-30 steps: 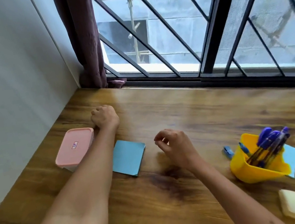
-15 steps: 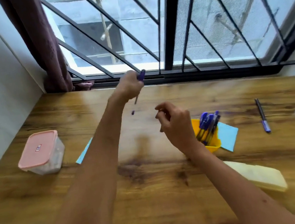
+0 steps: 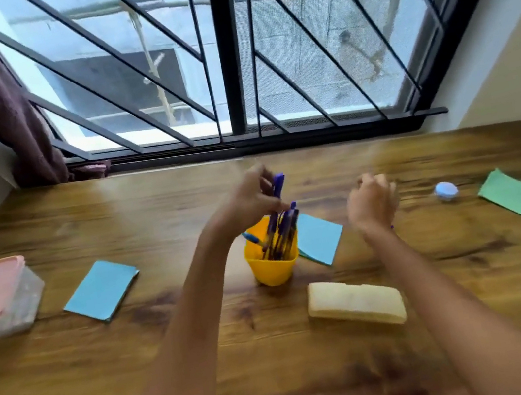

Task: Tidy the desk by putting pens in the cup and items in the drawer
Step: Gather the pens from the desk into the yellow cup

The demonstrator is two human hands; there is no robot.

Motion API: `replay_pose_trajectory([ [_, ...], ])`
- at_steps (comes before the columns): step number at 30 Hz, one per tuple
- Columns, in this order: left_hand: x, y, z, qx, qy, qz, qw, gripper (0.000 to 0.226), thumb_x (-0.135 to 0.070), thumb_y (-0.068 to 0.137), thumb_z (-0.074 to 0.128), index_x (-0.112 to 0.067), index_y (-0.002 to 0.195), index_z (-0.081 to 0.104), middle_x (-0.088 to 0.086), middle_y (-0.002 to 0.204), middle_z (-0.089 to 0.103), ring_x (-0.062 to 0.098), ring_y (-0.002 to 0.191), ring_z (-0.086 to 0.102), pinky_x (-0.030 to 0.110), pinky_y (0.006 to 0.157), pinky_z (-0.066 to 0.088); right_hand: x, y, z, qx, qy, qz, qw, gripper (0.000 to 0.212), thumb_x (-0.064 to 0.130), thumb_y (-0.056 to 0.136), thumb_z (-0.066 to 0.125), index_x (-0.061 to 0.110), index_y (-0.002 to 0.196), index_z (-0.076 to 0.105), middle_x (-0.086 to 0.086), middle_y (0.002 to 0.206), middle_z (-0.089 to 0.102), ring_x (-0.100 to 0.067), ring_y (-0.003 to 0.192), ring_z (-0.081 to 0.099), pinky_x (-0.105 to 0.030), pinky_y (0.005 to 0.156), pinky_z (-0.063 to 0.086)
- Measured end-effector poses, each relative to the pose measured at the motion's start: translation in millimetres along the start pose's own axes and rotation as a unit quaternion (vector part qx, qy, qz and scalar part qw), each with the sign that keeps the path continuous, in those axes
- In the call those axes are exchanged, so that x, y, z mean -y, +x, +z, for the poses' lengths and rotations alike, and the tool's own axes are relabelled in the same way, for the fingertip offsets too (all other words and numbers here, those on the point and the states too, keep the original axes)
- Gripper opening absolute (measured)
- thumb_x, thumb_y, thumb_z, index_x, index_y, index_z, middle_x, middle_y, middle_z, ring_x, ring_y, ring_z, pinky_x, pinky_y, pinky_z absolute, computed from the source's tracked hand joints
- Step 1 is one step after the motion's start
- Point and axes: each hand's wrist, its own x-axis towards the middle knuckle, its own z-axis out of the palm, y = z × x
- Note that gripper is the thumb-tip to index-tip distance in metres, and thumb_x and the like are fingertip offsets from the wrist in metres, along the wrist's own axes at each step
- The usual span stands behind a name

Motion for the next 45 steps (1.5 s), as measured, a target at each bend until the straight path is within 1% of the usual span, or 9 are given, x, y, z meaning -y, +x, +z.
replay_pose_trajectory([
  [6,7.8,-1.6,-1.0,0.028,0.155,-0.026,0.987,0.033,0.014,0.072,0.064,-0.018,0.075,0.054,0.008,0.077,0.060,0.023,0.073,0.059,0.041,0.072,0.054,-27.9,3.0,12.9,0.075,-0.129,-0.021,0.989,0.029,-0.001,0.090,0.039,0.000,0.105,0.063,-0.020,0.111,0.063,-0.037,0.107,0.055,-0.041,0.089,0.045],
  [11,4.9,-7.8,-9.3,0.052,0.099,-0.068,0.991,0.019,0.008,0.079,0.067,-0.005,0.090,0.059,0.008,0.077,0.061,0.018,0.070,0.061,0.030,0.068,0.054,-34.3,2.6,10.6,0.029,-0.119,-0.030,0.992,0.022,-0.004,0.090,0.043,0.000,0.102,0.062,-0.019,0.106,0.061,-0.037,0.100,0.056,-0.044,0.080,0.048],
  [18,7.5,-9.6,0.7,-0.205,0.086,-0.081,0.972,0.021,-0.015,0.099,0.046,-0.004,0.111,0.059,0.011,0.096,0.065,0.017,0.090,0.058,0.025,0.074,0.042,-46.0,4.5,5.6,0.063,-0.158,0.005,0.985,0.024,0.004,0.093,0.049,-0.002,0.114,0.056,-0.022,0.116,0.060,-0.037,0.108,0.055,-0.041,0.088,0.048],
  [25,0.3,-8.7,9.4,-0.189,0.085,-0.069,0.976,0.017,-0.012,0.097,0.049,-0.006,0.108,0.062,0.010,0.099,0.064,0.018,0.094,0.059,0.022,0.071,0.043,-24.3,-0.1,-4.6,0.147,-0.006,0.105,0.983,0.026,0.010,0.087,0.062,-0.001,0.110,0.059,-0.019,0.109,0.065,-0.033,0.097,0.063,-0.032,0.074,0.048],
  [27,-4.1,-7.8,10.7,-0.192,0.083,-0.050,0.977,0.017,-0.011,0.097,0.050,-0.006,0.108,0.061,0.009,0.099,0.064,0.017,0.095,0.059,0.022,0.074,0.042,-9.6,-3.4,-14.6,0.192,0.172,0.171,0.951,0.025,0.003,0.081,0.065,-0.006,0.104,0.062,-0.021,0.092,0.067,-0.031,0.080,0.066,-0.040,0.071,0.057],
  [30,-10.4,-8.7,9.9,-0.203,0.080,-0.020,0.976,0.018,-0.010,0.096,0.051,-0.005,0.110,0.062,0.008,0.099,0.064,0.016,0.095,0.059,0.021,0.076,0.042,22.1,-14.6,-44.8,0.295,0.486,0.224,0.792,0.025,-0.010,0.088,0.051,0.001,0.110,0.050,-0.024,0.083,0.063,-0.030,0.072,0.066,-0.043,0.074,0.058],
  [33,-12.0,-8.7,8.4,-0.213,0.073,-0.004,0.974,0.016,-0.011,0.095,0.053,-0.007,0.108,0.063,0.008,0.098,0.066,0.016,0.093,0.060,0.022,0.077,0.042,47.6,-27.0,-68.7,0.346,0.580,0.168,0.719,0.022,-0.010,0.091,0.046,-0.001,0.109,0.054,-0.025,0.093,0.064,-0.032,0.081,0.069,-0.041,0.079,0.059],
  [41,-18.4,-14.0,15.6,-0.225,0.039,0.039,0.973,0.013,-0.011,0.094,0.055,-0.008,0.104,0.063,0.005,0.095,0.065,0.011,0.088,0.058,0.002,0.062,0.041,58.3,-69.0,-61.9,0.340,0.358,-0.029,0.869,0.014,-0.008,0.074,0.069,0.006,0.074,0.067,-0.012,0.079,0.068,-0.021,0.071,0.067,-0.030,0.071,0.060],
  [45,-30.4,-14.2,23.2,-0.288,0.049,0.053,0.955,0.013,-0.014,0.093,0.057,-0.009,0.103,0.063,0.004,0.094,0.065,0.013,0.087,0.059,0.017,0.076,0.048,60.2,-75.5,-56.4,0.287,0.274,-0.107,0.912,0.016,0.005,0.069,0.077,0.007,0.085,0.072,-0.012,0.083,0.072,-0.024,0.080,0.069,-0.041,0.080,0.057],
])
